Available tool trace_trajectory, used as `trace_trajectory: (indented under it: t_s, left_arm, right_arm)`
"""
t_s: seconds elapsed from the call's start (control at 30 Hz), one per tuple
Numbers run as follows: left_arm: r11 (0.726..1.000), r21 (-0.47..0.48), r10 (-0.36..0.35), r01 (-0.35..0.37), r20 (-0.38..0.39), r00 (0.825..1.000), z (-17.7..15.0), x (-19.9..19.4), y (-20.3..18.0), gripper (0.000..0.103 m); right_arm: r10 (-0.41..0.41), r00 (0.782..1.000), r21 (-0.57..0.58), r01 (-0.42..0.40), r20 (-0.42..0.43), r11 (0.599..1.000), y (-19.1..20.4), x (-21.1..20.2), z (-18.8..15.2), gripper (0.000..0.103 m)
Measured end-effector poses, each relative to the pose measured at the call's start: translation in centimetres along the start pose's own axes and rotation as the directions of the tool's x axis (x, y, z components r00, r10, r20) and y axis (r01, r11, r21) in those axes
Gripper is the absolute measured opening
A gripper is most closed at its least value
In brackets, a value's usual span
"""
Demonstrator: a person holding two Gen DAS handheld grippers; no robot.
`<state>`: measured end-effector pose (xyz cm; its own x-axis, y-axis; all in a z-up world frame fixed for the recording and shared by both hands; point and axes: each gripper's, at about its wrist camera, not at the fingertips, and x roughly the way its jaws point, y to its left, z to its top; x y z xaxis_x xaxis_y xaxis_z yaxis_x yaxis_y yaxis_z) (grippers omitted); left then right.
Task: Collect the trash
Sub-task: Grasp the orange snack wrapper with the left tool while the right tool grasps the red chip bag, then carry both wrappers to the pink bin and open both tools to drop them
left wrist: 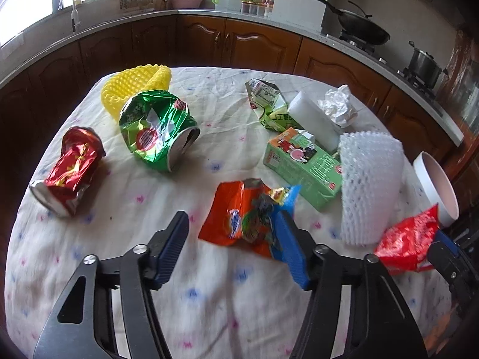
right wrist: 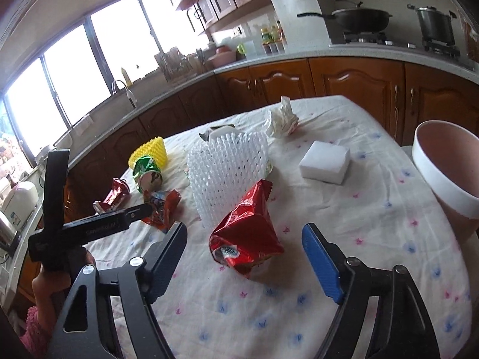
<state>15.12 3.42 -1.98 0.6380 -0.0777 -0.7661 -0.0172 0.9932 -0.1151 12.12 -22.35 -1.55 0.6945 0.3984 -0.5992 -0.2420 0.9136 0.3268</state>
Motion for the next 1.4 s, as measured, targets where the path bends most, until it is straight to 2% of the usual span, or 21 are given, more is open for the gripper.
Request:
trace_trajectory:
  t_s: [0.07,0.1,0.13,0.17,0.23,0.5,0.7,0.83,1.4]
  left_arm:
    - [1.000,0.001,-0.012,0.012,-0.022,1.000,0.2,0.7,0.0,0.035]
    - [1.000,-0.004,-0.024,0.024,-0.035,0.999,0.2,1.0,0.2,0.029]
    - [0.999,-0.008,-0.040,0.040,-0.043,0.998,0.3,1.2,0.2,0.016]
    - [0.998,-0.011,-0.060,0.060,-0.048,0.997,0.2,1.3,0.3,0.009]
    - [0.998,-0.006,-0.055,0.055,-0.041,0.998,0.2,1.1,0.3,0.004]
    - [0.993,-0.030,-0.118,0.117,-0.030,0.993,-0.6,-1.1,0.2,0.003]
    - [0.984,0.024,-0.179,0.178,0.009,0.984,-0.2,-3.9,-2.8,0.003]
    - [0.976,0.070,-0.210,0.208,0.024,0.977,0.3,-4.6,-5.5,0.003]
    - [0.922,0.191,-0.339,0.336,-0.017,0.941,1.5,-4.6,-14.5,0.003]
  right_arm:
    - [0.008,1.000,0.014,-0.008,-0.017,1.000,-0.3,0.7,0.2,0.070]
    - [0.014,1.000,0.018,-0.013,-0.027,1.000,-0.4,1.0,0.3,0.067]
    - [0.019,0.999,0.021,-0.018,-0.036,1.000,-0.4,1.3,0.3,0.060]
    - [0.025,0.999,0.024,-0.024,-0.046,0.999,-0.5,1.5,0.3,0.050]
    - [0.035,0.998,0.027,-0.034,-0.044,0.999,-0.7,1.5,0.3,0.050]
    - [0.080,0.997,0.040,-0.080,-0.017,0.996,-1.2,0.0,0.3,0.044]
    - [0.078,0.996,0.060,-0.080,0.043,0.995,-2.4,-2.5,1.1,0.044]
    - [0.054,0.996,0.063,-0.058,0.076,0.996,-3.2,-3.9,1.7,0.044]
    - [-0.075,0.987,0.144,0.055,0.139,0.988,-9.5,-8.1,2.3,0.044]
